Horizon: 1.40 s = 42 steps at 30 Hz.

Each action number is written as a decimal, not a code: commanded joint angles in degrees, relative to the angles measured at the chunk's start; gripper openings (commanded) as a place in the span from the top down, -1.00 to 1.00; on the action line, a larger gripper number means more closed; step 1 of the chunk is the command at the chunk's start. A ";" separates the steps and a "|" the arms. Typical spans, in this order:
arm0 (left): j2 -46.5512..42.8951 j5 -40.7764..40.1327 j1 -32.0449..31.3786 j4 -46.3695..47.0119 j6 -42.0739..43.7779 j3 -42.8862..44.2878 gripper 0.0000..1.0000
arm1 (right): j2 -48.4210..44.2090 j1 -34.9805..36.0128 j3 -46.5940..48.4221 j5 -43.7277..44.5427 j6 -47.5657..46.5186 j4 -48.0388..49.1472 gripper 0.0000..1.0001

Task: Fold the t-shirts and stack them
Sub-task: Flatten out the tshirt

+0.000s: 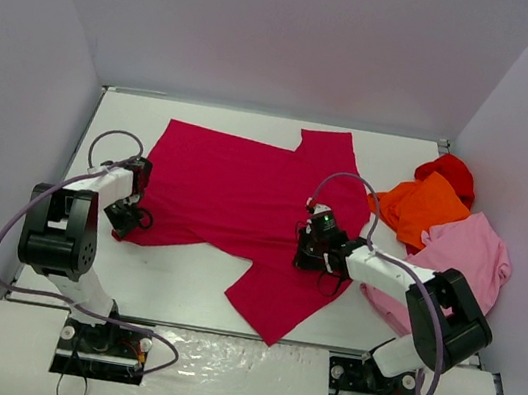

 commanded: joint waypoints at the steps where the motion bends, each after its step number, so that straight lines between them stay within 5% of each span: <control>1: 4.46 10.66 1.87 4.92 -1.05 -0.04 1.00 | 0.40 0.34 2.19 2.56 1.69 -6.51 1.00; 11: 5.96 19.45 7.14 2.45 1.95 2.76 1.00 | 3.63 0.34 3.41 4.21 4.95 -11.79 1.00; 24: 1.48 9.82 9.90 -2.72 0.82 4.41 1.00 | -3.56 -8.43 0.85 10.82 5.59 -19.80 1.00; 42: 0.24 5.88 10.43 -4.75 0.03 7.85 1.00 | -4.39 -8.95 1.90 18.65 8.13 -23.32 1.00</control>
